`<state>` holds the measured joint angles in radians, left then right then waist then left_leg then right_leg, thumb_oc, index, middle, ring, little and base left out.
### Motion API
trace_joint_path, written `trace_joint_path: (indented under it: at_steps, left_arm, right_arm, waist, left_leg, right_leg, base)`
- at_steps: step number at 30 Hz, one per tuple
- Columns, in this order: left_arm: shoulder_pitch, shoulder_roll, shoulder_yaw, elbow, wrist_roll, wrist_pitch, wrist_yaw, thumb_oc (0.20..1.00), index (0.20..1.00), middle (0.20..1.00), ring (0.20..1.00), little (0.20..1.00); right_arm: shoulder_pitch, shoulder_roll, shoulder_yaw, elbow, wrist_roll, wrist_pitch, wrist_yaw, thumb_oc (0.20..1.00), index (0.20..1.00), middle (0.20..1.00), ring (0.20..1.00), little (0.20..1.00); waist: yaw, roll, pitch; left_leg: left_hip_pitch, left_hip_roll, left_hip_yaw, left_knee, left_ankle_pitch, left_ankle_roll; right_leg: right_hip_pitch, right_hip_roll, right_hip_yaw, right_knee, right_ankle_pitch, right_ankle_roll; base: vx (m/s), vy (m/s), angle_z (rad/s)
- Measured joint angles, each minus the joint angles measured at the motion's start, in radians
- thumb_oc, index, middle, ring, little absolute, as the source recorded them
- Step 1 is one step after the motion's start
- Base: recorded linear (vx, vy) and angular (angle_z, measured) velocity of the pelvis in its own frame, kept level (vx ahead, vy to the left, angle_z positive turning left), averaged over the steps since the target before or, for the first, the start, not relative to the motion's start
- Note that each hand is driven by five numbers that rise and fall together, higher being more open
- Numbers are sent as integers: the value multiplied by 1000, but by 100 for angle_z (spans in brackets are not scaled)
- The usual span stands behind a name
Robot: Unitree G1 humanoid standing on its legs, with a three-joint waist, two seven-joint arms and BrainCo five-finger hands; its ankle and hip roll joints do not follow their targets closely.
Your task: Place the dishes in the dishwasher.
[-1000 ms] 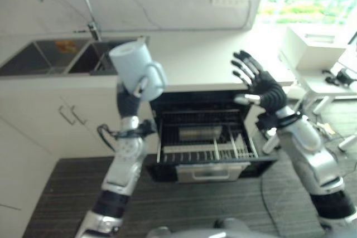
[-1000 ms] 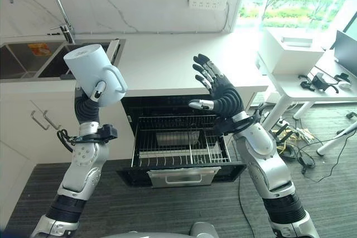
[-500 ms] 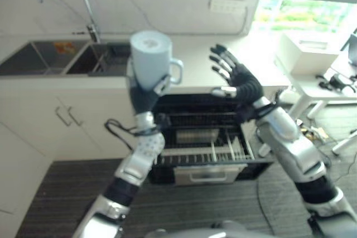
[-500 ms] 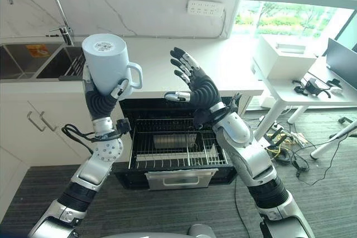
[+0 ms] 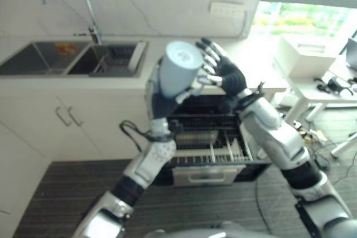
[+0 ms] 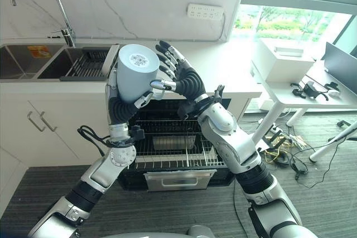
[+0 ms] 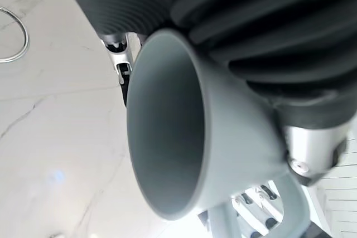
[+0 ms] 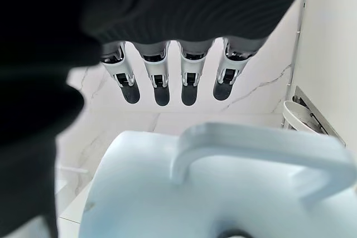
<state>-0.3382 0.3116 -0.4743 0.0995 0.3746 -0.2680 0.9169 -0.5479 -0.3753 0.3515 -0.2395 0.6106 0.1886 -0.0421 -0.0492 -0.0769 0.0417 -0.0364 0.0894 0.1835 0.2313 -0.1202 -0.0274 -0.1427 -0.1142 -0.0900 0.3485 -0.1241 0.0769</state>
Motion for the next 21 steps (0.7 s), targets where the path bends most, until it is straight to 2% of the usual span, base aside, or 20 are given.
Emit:
trace_joint_path:
  at_steps: [3,21]
  left_arm:
    - [-13,-3,-44,27,2,-3,0,200,200,200,200,200]
    - [-15,4,-43,28,-1,0,7,200,200,200,200,200]
  right_arm:
    - [-36,32,2,8,0,3,-13,1000,1000,1000,1000,1000]
    - [-37,38,31,25,-3,31,-33,1000,1000,1000,1000,1000]
  waist:
    - [8,-2,-2]
    - [12,-7,-6]
  left_leg:
    - [-1,1,-4,0,2,-3]
    - [-11,0,-9,2,2,-3]
  right_leg:
    - [0,1,-3,1,-1,-1]
    - [-5,1,-7,1,-1,-2]
  base:
    - [2,-1,1]
    - [0,0,0]
